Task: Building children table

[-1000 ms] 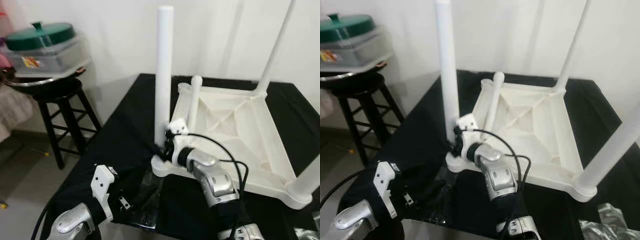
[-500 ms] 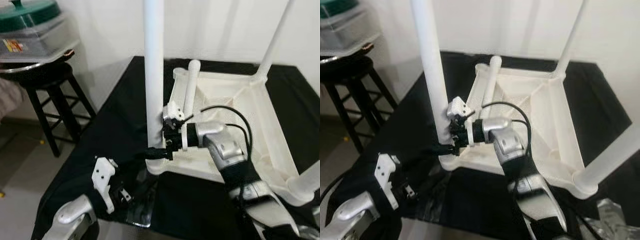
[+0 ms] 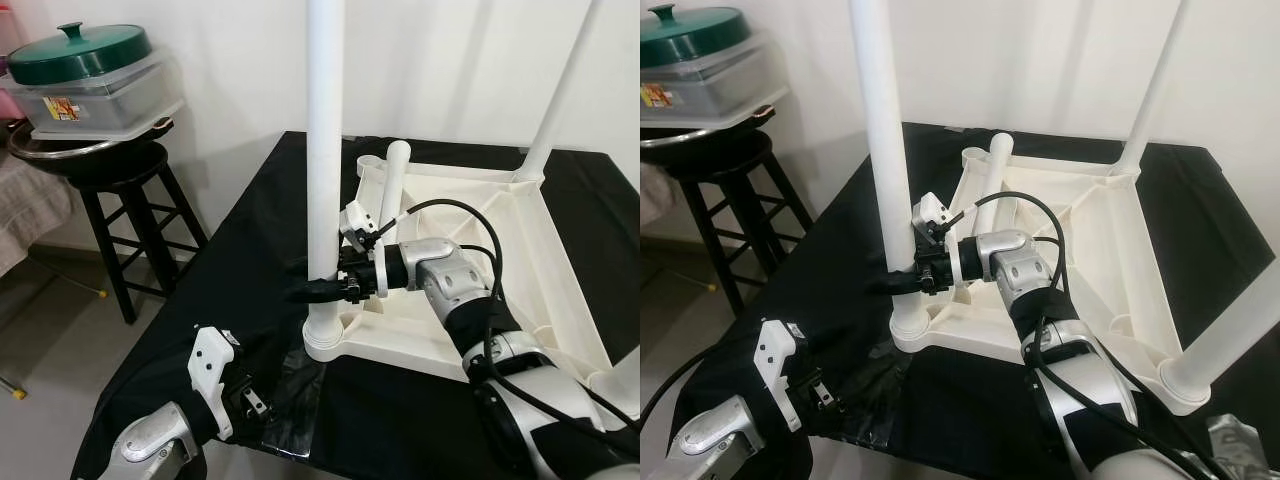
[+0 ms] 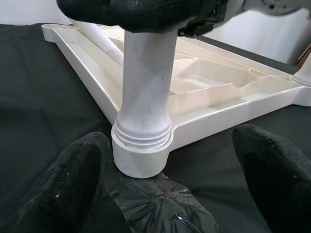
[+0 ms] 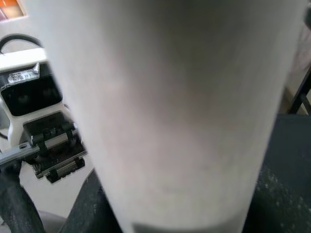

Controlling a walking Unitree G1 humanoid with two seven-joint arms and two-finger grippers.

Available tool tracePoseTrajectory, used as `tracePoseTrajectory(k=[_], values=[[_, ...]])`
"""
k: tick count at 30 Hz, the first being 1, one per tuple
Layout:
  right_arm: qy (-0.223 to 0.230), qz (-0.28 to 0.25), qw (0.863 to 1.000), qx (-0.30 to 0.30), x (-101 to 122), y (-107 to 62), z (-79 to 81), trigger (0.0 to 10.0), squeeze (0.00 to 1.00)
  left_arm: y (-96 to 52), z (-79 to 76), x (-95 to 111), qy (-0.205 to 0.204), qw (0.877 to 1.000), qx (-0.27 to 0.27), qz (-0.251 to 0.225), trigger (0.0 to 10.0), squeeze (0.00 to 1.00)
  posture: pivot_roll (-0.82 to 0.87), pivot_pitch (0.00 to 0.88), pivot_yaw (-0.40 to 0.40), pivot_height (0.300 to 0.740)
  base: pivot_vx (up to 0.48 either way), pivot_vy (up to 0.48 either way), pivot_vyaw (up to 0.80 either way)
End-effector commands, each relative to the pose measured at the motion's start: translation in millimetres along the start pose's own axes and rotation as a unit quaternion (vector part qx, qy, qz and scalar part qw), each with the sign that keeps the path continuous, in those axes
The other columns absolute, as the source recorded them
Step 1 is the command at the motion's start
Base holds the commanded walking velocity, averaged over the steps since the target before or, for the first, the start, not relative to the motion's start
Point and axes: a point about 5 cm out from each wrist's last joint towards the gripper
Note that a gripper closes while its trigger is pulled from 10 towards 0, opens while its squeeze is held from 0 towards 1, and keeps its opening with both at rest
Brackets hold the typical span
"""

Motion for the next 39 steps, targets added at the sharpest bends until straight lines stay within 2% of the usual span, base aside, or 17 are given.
tracePoseTrajectory(k=[1,4,5,6,8,9,11,16,19,20,21,22,25,29,30,38,39], values=[[0.041,0.005,0.999,0.0,-31.1,0.5,6.9,0.0,0.0,-2.6,-1.5,-4.4,-0.003,1.0,-0.002,0.008,10.0,0.0,0.02,0.0,0.011,0.74,0.0,0.0,0.0],[0.043,0.02,0.996,-0.079,-51.4,5.0,11.4,0.0,0.0,-4.1,-2.7,-4.3,-0.004,1.0,-0.003,0.008,10.0,0.0,0.02,0.001,0.001,0.74,0.0,0.0,0.0],[0.055,0.021,0.974,-0.217,-63.4,17.6,10.0,0.0,0.0,-5.4,-3.1,-4.0,-0.004,1.0,-0.003,0.008,10.0,0.0,0.03,0.006,-0.005,0.74,0.0,0.0,0.0],[0.134,-0.003,0.936,-0.325,-74.9,30.7,23.9,0.0,0.0,-7.0,-2.5,-3.0,-0.005,1.0,-0.003,0.008,10.0,0.0,0.01,0.025,0.009,0.74,0.0,0.0,0.0],[0.228,0.002,0.903,-0.364,-88.6,39.2,53.4,0.0,0.0,-8.4,-1.7,-2.0,-0.006,1.0,-0.003,0.008,10.0,0.0,0.01,0.025,0.009,0.74,0.0,0.0,0.0],[0.228,0.002,0.903,-0.364,-88.6,39.2,53.4,0.0,0.0,-8.4,-1.7,-2.0,-0.006,1.0,-0.003,0.008,10.0,0.0,0.01,0.025,0.009,0.74,0.0,0.0,0.0],[0.132,0.032,0.919,-0.371,-86.8,39.5,56.1,0.0,0.0,-8.2,-0.8,-2.9,-0.007,1.0,-0.007,0.011,10.0,0.0,-0.01,0.015,0.028,0.74,0.0,0.0,0.0],[0.126,0.043,0.919,-0.372,-84.5,32.6,40.6,0.0,0.0,-6.7,-1.1,-3.3,-0.008,1.0,-0.018,0.017,10.0,0.0,0.01,0.015,0.027,0.74,0.0,0.0,0.0],[0.12,0.053,0.934,-0.333,-80.0,40.1,42.1,0.0,0.0,-6.8,-1.6,-2.8,-0.007,1.0,-0.016,0.016,10.0,0.0,0.02,0.02,0.025,0.74,0.0,0.0,0.0],[0.107,0.044,0.943,-0.313,-71.4,42.6,38.5,10.0,0.54,-7.0,-1.8,-2.6,-0.006,1.0,-0.011,0.014,10.0,0.0,0.02,0.018,0.027,0.74,0.0,0.0,0.0],[0.098,0.036,0.948,-0.3,-65.2,43.8,35.8,10.0,0.54,-7.1,-1.9,-2.5,-0.005,1.0,-0.008,0.013,10.0,0.0,0.02,0.018,0.027,0.74,0.0,0.0,0.0],[0.089,0.02,0.954,-0.287,-53.2,45.1,32.6,10.0,1.0,-6.9,-1.8,-2.4,-0.005,1.0,-0.006,0.012,10.0,0.0,0.03,0.016,0.031,0.74,0.0,0.0,0.0],[0.014,-0.031,0.983,-0.183,-11.6,44.1,27.0,10.0,1.0,-5.9,-0.9,-2.7,-0.007,1.0,-0.009,0.012,10.0,0.0,0.03,0.009,0.033,0.74,0.0,0.0,0.0],[-0.036,-0.038,0.989,-0.138,4.7,36.8,28.4,10.0,0.98,-5.4,-0.3,-2.9,-0.008,1.0,-0.01,0.012,10.0,0.0,0.03,0.004,0.034,0.74,0.0,0.0,0.0],[-0.052,-0.042,0.99,-0.121,11.3,34.4,23.8,10.0,0.0,-4.8,0.1,-2.9,-0.007,1.0,-0.01,0.012,10.0,0.0,0.03,0.004,0.033,0.74,0.0,0.0,0.0],[-0.046,-0.022,0.998,-0.019,17.1,31.5,9.3,10.0,0.0,-1.1,1.2,-4.0,0.0,1.0,-0.003,0.013,10.0,0.0,0.05,0.0,0.027,0.74,0.0,0.0,0.0],[-0.035,-0.017,0.999,-0.006,15.8,30.8,8.5,8.4,0.0,-1.4,1.5,-3.9,0.002,1.0,0.001,0.013,10.0,0.0,0.05,0.0,0.027,0.74,0.0,0.0,0.0]])
Point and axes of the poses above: a point about 5 cm out from each wrist's last joint towards the gripper, its own y axis pointing out of the wrist towards the gripper, its own x axis along the axis of the wrist's last joint, z = x × y, and after that the axes turned 3 degrees about y, right-handed
